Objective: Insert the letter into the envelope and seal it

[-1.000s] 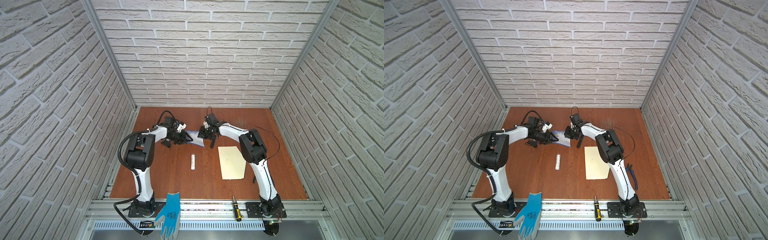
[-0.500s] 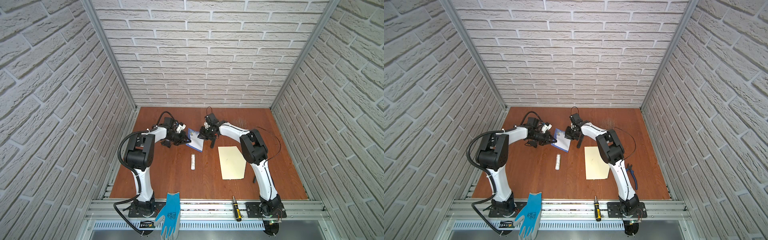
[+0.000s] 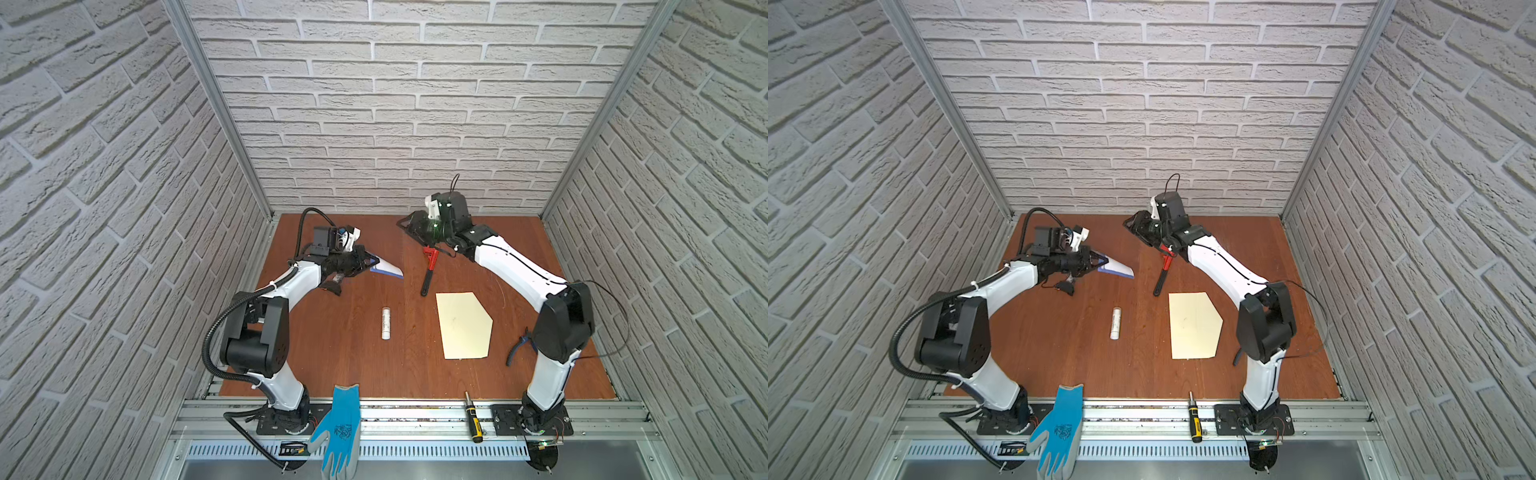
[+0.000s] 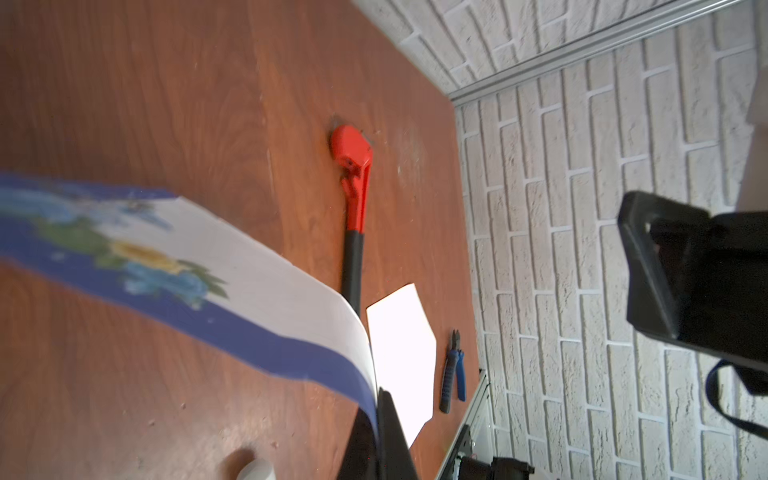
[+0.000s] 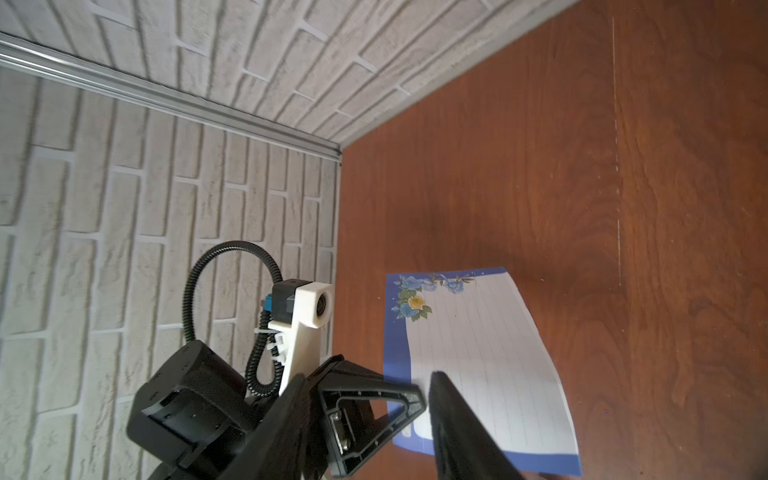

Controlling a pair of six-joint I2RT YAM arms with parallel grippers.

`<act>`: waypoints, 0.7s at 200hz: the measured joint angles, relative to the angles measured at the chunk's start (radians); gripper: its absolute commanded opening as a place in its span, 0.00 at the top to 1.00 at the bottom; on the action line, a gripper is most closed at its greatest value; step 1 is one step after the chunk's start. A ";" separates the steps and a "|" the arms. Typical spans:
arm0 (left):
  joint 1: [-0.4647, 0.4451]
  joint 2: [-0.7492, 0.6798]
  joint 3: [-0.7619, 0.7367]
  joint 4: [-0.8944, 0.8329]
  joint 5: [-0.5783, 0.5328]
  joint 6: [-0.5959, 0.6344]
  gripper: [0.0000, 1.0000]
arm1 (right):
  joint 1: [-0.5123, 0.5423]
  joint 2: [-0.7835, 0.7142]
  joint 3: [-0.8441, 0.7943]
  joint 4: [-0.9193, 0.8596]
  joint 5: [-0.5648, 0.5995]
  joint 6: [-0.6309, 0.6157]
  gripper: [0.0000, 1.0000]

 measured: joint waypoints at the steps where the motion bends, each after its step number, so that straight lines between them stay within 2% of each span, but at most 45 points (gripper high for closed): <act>1: 0.000 -0.003 0.000 0.006 -0.002 -0.013 1.00 | 0.000 -0.003 -0.004 0.004 0.001 0.002 0.51; 64: 0.000 -0.086 -0.012 0.218 -0.146 -0.307 1.00 | -0.003 -0.185 -0.253 0.212 0.116 0.048 0.51; 140: -0.048 -0.102 0.046 0.338 -0.325 -0.500 1.00 | -0.003 -0.300 -0.352 0.336 0.155 0.110 0.48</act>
